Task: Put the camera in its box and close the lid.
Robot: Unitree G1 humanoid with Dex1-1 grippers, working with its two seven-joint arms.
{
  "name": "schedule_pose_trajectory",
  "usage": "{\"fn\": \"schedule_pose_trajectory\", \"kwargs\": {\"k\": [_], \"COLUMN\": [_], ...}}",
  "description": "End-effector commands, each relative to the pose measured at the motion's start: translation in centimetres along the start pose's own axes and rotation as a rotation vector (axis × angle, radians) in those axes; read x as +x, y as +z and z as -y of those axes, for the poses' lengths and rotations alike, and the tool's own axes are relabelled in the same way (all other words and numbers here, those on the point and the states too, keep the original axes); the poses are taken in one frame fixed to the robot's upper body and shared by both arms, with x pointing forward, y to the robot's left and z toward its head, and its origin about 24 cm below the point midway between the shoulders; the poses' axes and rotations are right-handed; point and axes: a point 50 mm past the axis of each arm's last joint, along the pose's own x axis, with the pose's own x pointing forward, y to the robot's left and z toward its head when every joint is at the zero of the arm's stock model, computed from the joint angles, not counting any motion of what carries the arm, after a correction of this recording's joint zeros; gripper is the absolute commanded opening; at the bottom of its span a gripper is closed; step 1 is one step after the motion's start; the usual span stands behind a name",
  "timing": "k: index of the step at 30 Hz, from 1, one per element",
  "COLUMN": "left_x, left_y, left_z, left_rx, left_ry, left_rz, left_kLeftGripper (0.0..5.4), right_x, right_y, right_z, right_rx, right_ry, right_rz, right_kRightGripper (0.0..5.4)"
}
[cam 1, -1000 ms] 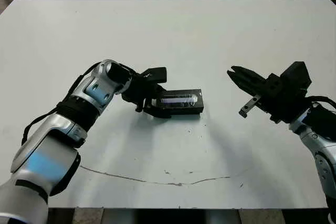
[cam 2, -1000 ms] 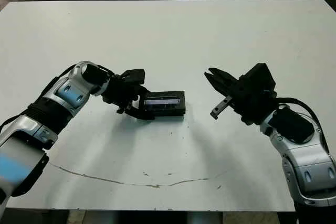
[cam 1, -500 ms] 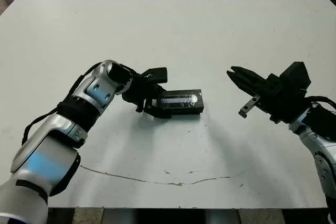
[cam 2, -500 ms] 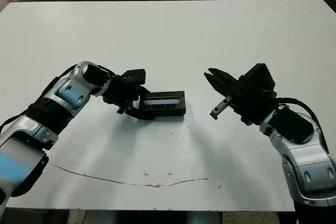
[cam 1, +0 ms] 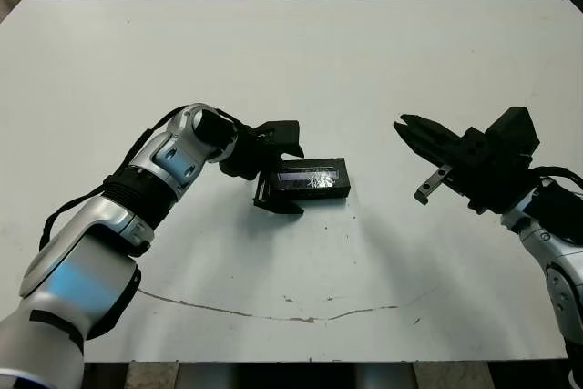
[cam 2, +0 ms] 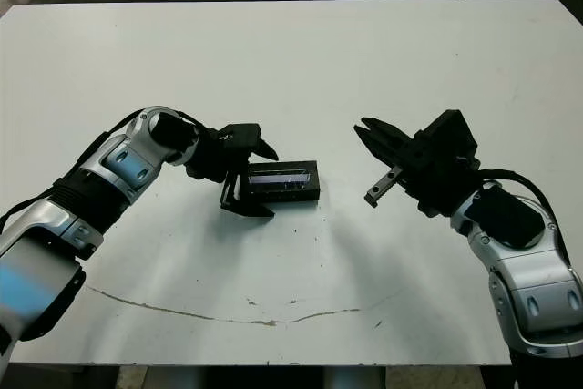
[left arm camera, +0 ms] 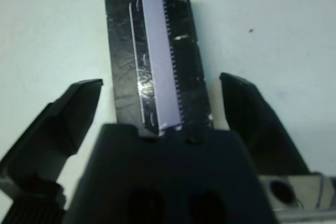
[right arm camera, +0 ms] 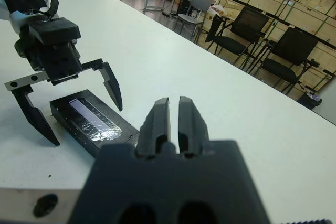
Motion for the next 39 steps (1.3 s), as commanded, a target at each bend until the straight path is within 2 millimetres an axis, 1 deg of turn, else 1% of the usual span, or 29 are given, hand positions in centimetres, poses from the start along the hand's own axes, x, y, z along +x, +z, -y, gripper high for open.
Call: {"fn": "schedule_pose_trajectory", "kwargs": {"k": [1, 5, 7, 12, 14, 15, 17, 18, 21, 27, 29, 31, 34, 35, 36, 37, 39], "left_x": [2.5, 1.5, 0.8, -1.9, -3.3, -4.1, -5.8, -6.6, -8.7, -12.2, -13.1, -14.1, -15.1, -15.1, -15.1, -14.8, -14.2], "left_y": [-6.5, -7.1, -7.6, -9.6, -10.5, -11.0, -11.8, -11.9, -11.9, -10.8, -10.0, -8.7, -6.3, -5.5, -5.0, -4.3, -3.3], "left_z": [4.7, 4.8, 4.9, 5.8, 6.3, 6.6, 7.4, 7.7, 8.5, 9.3, 9.2, 8.7, 8.0, 7.8, 7.7, 7.5, 7.4], "left_rx": [-0.192, -0.18, -0.175, -0.172, -0.214, -0.276, -0.345, -0.355, -0.31, -0.284, -0.299, -0.304, -0.277, -0.288, -0.305, -0.327, -0.367], "left_ry": [-0.156, -0.132, -0.112, -0.064, -0.048, -0.037, -0.002, 0.018, 0.082, 0.196, 0.222, 0.27, 0.444, 0.54, 0.615, 0.715, 0.88], "left_rz": [-0.22, -0.225, -0.234, -0.251, -0.257, -0.262, -0.232, -0.221, -0.202, -0.151, -0.133, -0.099, -0.014, 0.045, 0.094, 0.178, 0.304], "left_kLeftGripper": [5.39, 5.39, 5.39, 5.39, 5.39, 5.39, 5.39, 5.39, 5.39, 5.39, 5.39, 5.39, 5.39, 5.31, 5.22, 5.11, 4.78], "right_x": [-0.1, -0.1, -0.1, -0.2, -0.2, -0.2, -0.2, -0.2, -0.1, 0.0, 0.0, 0.0, 0.1, 0.1, 0.1, 0.1, 0.1], "right_y": [-0.3, -0.3, -0.3, -0.2, -0.2, -0.3, -0.3, -0.3, -0.4, -0.4, -0.4, -0.4, -0.4, -0.4, -0.4, -0.4, -0.4], "right_z": [0.0, -0.1, -0.1, -0.2, -0.2, -0.2, -0.2, -0.2, -0.2, -0.2, -0.2, -0.2, -0.2, -0.2, -0.2, -0.2, -0.2], "right_rx": [-0.004, -0.003, 0.003, -0.005, -0.001, 0.0, 0.005, 0.004, -0.001, 0.006, 0.007, 0.009, 0.005, 0.005, 0.005, 0.006, 0.007], "right_ry": [0.01, 0.012, 0.011, 0.007, 0.009, 0.008, 0.007, 0.007, 0.015, 0.017, 0.018, 0.019, 0.018, 0.017, 0.016, 0.015, 0.014], "right_rz": [-0.026, -0.026, -0.023, -0.032, -0.029, -0.029, -0.031, -0.033, -0.025, -0.027, -0.027, -0.026, -0.027, -0.027, -0.028, -0.029, -0.027], "right_kRightGripper": [0.0, 0.0, 0.0, 0.0, 0.0, 0.0, 0.0, 0.0, 0.0, 0.0, 0.0, 0.0, 0.0, 0.0, 0.0, 0.0, 0.0]}}
